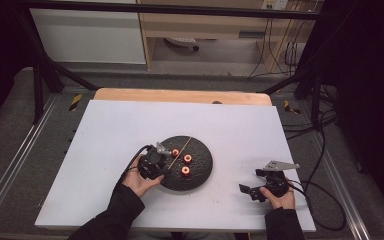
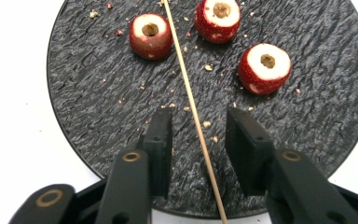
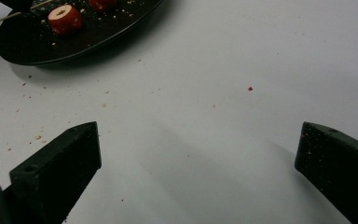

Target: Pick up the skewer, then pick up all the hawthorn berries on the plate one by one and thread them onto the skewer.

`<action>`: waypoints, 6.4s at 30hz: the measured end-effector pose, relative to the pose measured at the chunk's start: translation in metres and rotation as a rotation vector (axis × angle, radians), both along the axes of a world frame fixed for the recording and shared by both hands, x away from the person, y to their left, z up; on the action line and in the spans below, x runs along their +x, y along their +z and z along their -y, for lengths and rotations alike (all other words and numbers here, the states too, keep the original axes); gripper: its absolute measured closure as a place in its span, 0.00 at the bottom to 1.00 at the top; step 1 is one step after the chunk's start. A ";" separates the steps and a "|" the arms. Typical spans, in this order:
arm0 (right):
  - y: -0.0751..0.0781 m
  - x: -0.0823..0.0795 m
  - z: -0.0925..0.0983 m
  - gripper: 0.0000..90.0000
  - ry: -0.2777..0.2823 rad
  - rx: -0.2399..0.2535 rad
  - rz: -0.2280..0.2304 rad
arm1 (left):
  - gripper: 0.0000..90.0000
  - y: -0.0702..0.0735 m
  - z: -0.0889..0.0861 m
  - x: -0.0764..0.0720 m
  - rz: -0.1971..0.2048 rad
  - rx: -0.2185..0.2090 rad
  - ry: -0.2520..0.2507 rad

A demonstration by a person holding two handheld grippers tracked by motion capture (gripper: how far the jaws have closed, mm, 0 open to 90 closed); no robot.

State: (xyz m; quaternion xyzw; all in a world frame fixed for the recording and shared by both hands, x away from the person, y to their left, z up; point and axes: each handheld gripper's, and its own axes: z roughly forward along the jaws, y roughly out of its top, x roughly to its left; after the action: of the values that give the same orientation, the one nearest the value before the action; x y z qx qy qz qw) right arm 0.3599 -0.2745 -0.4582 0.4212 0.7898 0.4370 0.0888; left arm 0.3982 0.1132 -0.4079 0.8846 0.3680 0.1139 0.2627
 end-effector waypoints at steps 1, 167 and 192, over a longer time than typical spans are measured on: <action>0.000 0.000 0.000 0.01 0.000 0.002 -0.001 | 0.70 0.000 0.001 0.001 -0.004 0.004 0.002; 0.043 0.086 -0.216 0.66 0.259 -0.311 -0.373 | 0.98 -0.023 -0.136 -0.062 0.157 -0.276 -0.046; 0.075 0.066 -0.182 0.67 0.146 -0.142 -0.184 | 0.98 -0.024 -0.124 -0.066 0.166 -0.268 -0.052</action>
State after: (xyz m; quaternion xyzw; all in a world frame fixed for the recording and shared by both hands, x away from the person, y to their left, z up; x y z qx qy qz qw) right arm 0.4260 -0.0922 -0.3836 0.3933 0.8522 0.3449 0.0137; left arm 0.3323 0.2371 -0.4317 0.8384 0.3339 0.1297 0.4108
